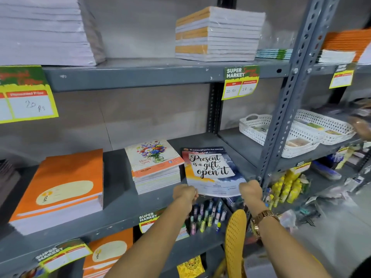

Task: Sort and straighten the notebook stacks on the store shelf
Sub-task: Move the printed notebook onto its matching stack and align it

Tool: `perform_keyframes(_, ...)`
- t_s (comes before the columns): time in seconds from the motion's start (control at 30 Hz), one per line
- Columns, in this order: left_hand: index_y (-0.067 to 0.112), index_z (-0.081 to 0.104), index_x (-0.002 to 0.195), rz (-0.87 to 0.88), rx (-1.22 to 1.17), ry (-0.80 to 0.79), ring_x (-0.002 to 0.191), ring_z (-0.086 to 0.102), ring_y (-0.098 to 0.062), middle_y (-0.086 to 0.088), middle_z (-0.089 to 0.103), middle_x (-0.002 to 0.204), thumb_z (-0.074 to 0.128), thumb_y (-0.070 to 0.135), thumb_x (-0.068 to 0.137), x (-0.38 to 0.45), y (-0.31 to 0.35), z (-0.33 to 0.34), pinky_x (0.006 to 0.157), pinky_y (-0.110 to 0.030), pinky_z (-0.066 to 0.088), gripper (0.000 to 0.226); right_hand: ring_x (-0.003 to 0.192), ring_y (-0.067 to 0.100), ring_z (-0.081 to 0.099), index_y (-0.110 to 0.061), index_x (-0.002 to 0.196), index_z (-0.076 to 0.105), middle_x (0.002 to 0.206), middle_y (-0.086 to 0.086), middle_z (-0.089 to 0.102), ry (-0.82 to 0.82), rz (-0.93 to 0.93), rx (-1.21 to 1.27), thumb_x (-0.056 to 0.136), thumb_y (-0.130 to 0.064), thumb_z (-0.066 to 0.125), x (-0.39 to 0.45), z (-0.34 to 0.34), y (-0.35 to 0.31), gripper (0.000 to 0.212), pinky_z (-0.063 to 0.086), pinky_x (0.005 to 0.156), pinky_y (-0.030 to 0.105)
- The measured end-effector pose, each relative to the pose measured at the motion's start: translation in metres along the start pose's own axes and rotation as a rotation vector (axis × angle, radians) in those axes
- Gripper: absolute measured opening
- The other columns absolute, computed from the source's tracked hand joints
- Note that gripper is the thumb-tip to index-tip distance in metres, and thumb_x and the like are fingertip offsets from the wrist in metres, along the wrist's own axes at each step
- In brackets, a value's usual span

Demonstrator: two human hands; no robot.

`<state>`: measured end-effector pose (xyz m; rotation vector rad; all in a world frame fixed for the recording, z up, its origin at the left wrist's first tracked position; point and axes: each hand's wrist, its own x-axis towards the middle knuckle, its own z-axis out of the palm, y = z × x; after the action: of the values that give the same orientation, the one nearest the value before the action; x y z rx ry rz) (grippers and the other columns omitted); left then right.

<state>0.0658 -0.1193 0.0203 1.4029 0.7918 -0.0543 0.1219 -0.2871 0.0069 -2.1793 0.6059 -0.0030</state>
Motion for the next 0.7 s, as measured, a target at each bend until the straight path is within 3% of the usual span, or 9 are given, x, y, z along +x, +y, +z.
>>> perform_keyframes(0.07,0.015,0.043,0.061,0.055,-0.042,-0.005,0.048,0.046,-0.015,-0.009,0.054,0.056,0.041,-0.014,0.086,-0.006,0.006,0.0,0.048,-0.023,0.04,0.038,0.106,0.04,0.059,0.014,0.11,0.055,0.115,0.029,0.061,0.05,0.067,0.132,0.092,-0.007,0.05,-0.003,-0.004,-0.004,0.029,0.045,0.076,0.036)
perform_keyframes(0.17,0.015,0.046,0.056,0.17,-0.025,-0.042,0.048,0.045,-0.016,-0.008,0.055,0.055,0.039,-0.016,0.08,-0.013,0.016,0.002,0.051,-0.024,0.04,0.041,0.113,0.042,0.055,0.014,0.12,0.051,0.125,0.029,0.057,0.125,0.141,0.251,0.092,-0.008,0.05,-0.013,-0.01,-0.012,0.035,0.047,0.09,0.043)
perform_keyframes(0.3,0.017,0.058,0.061,0.324,0.005,-0.081,0.059,0.048,-0.02,-0.012,0.061,0.069,0.044,-0.013,0.077,-0.022,0.03,-0.013,0.059,-0.03,0.04,0.037,0.116,0.044,0.053,0.013,0.122,0.05,0.128,0.029,0.055,0.215,0.132,0.322,0.091,-0.006,0.051,-0.033,-0.014,-0.032,0.036,0.046,0.093,0.046)
perform_keyframes(0.47,0.012,0.064,0.095,0.481,-0.104,-0.069,0.073,0.054,-0.019,-0.007,0.065,0.091,0.045,-0.015,0.079,-0.028,0.056,-0.059,0.06,-0.025,0.045,0.037,0.108,0.042,0.058,0.008,0.116,0.056,0.12,0.028,0.06,0.214,0.006,0.486,0.088,-0.001,0.048,-0.066,-0.005,-0.074,0.031,0.048,0.088,0.045)
perform_keyframes(0.53,0.011,0.065,0.092,0.503,-0.158,-0.036,0.076,0.056,-0.02,-0.006,0.066,0.091,0.045,-0.016,0.078,-0.03,0.066,-0.087,0.061,-0.025,0.048,0.036,0.107,0.041,0.059,0.007,0.114,0.058,0.118,0.027,0.062,0.205,-0.031,0.541,0.086,0.001,0.047,-0.085,0.007,-0.094,0.03,0.049,0.088,0.043)
perform_keyframes(0.63,0.008,0.064,0.085,0.506,-0.192,0.032,0.057,0.056,-0.01,-0.005,0.064,0.078,0.044,-0.016,0.08,-0.031,0.073,-0.136,0.049,-0.015,0.047,0.031,0.106,0.039,0.061,0.004,0.113,0.06,0.118,0.024,0.064,0.165,-0.082,0.591,0.086,0.002,0.047,-0.121,0.03,-0.126,0.03,0.05,0.087,0.041)
perform_keyframes(0.7,0.01,0.061,0.07,0.506,-0.211,0.085,0.048,0.049,-0.008,-0.003,0.059,0.066,0.043,-0.016,0.08,-0.031,0.074,-0.177,0.041,-0.015,0.04,0.033,0.105,0.039,0.061,0.003,0.111,0.061,0.116,0.024,0.064,0.117,-0.124,0.578,0.086,0.001,0.047,-0.149,0.052,-0.145,0.029,0.05,0.086,0.04)
